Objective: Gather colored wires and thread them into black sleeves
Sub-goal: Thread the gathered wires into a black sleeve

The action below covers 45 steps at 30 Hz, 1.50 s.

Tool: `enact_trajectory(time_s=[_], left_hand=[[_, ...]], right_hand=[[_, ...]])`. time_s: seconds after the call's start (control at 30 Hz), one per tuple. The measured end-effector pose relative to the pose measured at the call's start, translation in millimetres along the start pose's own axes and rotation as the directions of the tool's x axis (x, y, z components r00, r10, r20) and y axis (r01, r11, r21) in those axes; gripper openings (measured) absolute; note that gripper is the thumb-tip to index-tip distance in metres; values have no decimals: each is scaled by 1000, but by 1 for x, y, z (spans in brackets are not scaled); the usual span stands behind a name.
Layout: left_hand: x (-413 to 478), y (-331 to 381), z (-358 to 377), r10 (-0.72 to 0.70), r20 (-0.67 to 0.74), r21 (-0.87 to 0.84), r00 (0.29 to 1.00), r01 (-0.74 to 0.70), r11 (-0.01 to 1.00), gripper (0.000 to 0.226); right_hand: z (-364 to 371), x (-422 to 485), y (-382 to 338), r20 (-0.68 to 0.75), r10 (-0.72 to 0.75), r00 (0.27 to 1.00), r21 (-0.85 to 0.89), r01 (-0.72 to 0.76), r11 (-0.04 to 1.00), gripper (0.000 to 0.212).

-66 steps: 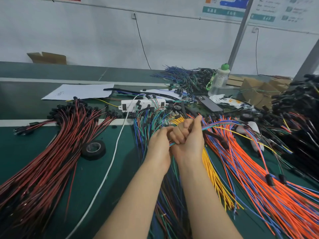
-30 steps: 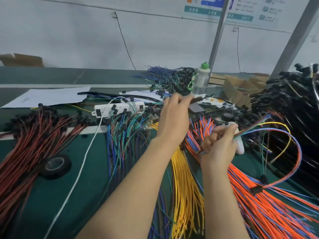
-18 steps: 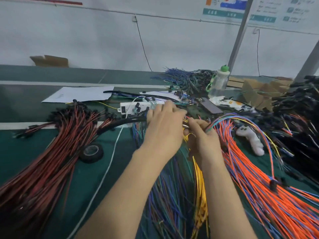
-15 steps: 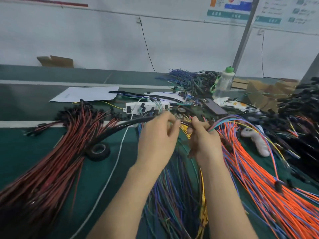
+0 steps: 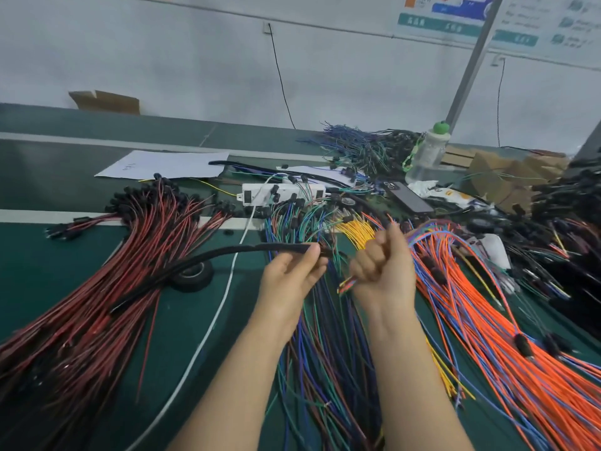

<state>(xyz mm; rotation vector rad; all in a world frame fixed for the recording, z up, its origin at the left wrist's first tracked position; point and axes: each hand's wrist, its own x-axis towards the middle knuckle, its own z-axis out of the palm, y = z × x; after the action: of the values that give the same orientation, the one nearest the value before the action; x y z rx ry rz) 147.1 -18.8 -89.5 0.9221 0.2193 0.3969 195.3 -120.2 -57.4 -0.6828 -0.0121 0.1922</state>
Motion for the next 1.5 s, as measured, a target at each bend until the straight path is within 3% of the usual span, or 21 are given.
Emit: enact_trajectory(time_s=[0.07,0.2,0.37,0.53,0.63,0.77,0.97,1.07,1.17,1.27,1.33,1.43,1.5], left_hand=[[-1,-3,2,-53,-4,-66,999,53,996,10],[-4,-7,6,-128,11,-127,992,128,984,8],[-8,-6,9,-205,111,-100,973,216,971,13],[-12,-7,15,-178,122,43,977,174,984,24],[-15,-9,17,-146,152,212,978,112,971,24],[-17,-7,15,-46,263,417,964,-71,906,3],[-19,2,11,119,401,578,908,-351,737,21],[-18,8,8,147,434,641,889,-419,643,22],[-18,7,5,141,441,692,886,-436,575,21],[-17,4,5,76,414,739,907,-383,555,14],[-16,4,4,-23,395,725,919,-296,622,11],[-15,10,0,-229,368,597,901,-40,801,5],[-15,11,-2,-313,321,515,894,113,850,12]], right_hand=[[-1,-1,-9,18,-82,996,235,75,969,46],[-4,-5,-18,22,-145,989,427,122,896,49],[-6,-5,-21,28,-129,991,521,95,848,46],[-8,-3,-21,34,-118,992,519,83,851,49],[-9,-1,-19,47,-103,994,517,64,854,49],[-10,1,-16,22,-88,996,476,67,877,47],[-13,4,-14,10,-7,1000,534,1,845,46],[-17,6,-13,19,67,998,557,-66,828,46],[-18,7,-12,-5,77,997,459,-66,886,46],[-16,7,-12,-20,6,1000,283,0,959,47],[-16,6,-12,-15,-11,1000,242,14,970,47],[-19,5,-13,18,25,1000,371,-30,928,47],[-20,4,-13,59,44,997,463,-66,884,46]])
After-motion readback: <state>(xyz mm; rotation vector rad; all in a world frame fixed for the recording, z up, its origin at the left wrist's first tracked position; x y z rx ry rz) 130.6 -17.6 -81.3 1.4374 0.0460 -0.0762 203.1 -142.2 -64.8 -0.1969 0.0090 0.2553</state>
